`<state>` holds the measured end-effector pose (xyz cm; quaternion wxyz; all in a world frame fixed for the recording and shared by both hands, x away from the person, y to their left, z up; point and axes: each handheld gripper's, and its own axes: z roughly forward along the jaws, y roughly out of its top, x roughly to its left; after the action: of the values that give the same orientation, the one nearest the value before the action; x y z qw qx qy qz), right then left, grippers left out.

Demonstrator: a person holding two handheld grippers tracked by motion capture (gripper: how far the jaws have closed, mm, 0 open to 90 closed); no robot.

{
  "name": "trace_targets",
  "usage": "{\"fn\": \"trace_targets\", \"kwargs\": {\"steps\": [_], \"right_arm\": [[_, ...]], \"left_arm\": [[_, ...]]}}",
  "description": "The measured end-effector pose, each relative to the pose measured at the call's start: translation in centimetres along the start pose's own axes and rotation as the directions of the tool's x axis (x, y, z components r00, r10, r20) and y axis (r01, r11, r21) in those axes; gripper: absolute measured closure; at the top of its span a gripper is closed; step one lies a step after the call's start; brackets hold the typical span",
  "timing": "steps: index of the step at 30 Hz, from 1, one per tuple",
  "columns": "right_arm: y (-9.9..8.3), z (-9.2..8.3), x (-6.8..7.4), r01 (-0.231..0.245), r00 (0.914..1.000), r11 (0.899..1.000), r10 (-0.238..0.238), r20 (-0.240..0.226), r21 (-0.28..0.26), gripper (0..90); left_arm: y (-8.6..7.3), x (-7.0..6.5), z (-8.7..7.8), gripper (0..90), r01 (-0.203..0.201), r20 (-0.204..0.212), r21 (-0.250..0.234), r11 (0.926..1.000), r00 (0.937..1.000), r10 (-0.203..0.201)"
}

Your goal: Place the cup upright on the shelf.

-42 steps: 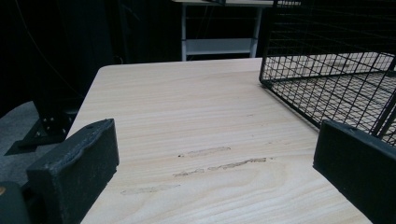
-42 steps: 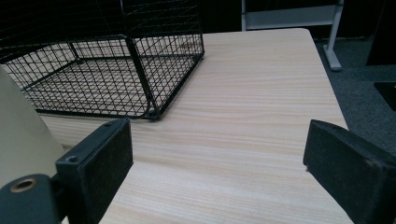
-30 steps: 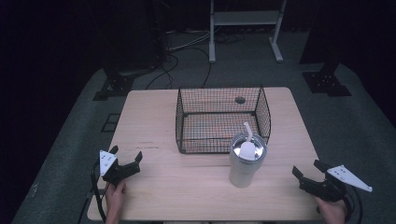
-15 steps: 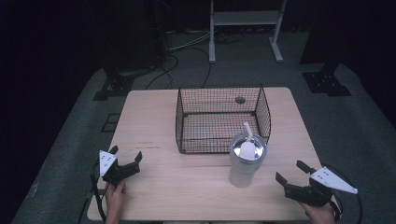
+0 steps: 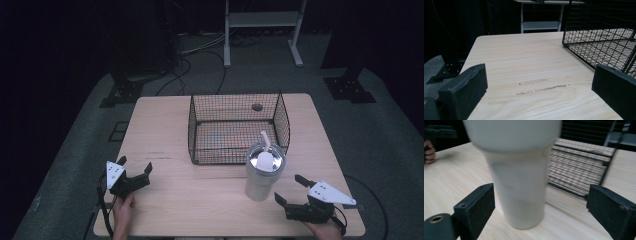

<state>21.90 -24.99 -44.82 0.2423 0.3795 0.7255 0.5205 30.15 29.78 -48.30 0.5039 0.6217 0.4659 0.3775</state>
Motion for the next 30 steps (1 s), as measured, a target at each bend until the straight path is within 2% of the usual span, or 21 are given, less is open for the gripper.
{"fn": "trace_targets", "kwargs": {"steps": [2,3,5,8,9,14,24,30], "right_arm": [[0.0,0.2,0.1,0.003,0.9999,1.0,-0.003,-0.012,0.001,7.6],[0.2,0.6,0.2,0.017,0.9993,1.0,-0.017,-0.035,0.01,7.6],[0.3,1.0,0.3,0.012,0.9983,1.0,-0.011,-0.057,0.012,7.6],[0.5,1.3,0.3,0.015,0.9973,1.0,-0.014,-0.072,0.012,7.6],[0.7,1.7,0.3,0.018,0.9949,1.0,-0.016,-0.099,0.017,7.5],[1.0,2.5,0.3,0.034,0.9898,0.999,-0.03,-0.139,0.028,5.9],[1.7,3.8,0.0,0.049,0.982,0.999,-0.044,-0.184,0.022,3.7],[2.0,4.4,-0.2,0.06,0.98,0.998,-0.055,-0.191,0.025,3.2]], "left_arm": [[0.0,0.0,0.0,0.0,0.0,0.0,0.0,1.0,1.0,0.0],[0.0,0.0,0.0,0.0,-0.001,0.0,0.0,1.0,1.0,0.001],[0.0,0.0,0.0,0.0,-0.002,0.001,0.0,1.0,1.0,0.002],[0.0,0.0,0.0,0.0,-0.003,0.001,0.0,1.0,1.0,0.003],[0.0,0.0,0.0,0.0,-0.004,0.001,0.0,1.0,1.0,0.004],[0.0,0.0,0.0,0.0,-0.005,0.001,-0.001,1.0,1.0,0.005],[0.0,0.0,0.0,0.0,-0.007,0.001,0.0,1.0,1.0,0.007],[0.0,0.0,0.0,0.0,-0.007,0.001,0.0,1.0,1.0,0.007]]}}
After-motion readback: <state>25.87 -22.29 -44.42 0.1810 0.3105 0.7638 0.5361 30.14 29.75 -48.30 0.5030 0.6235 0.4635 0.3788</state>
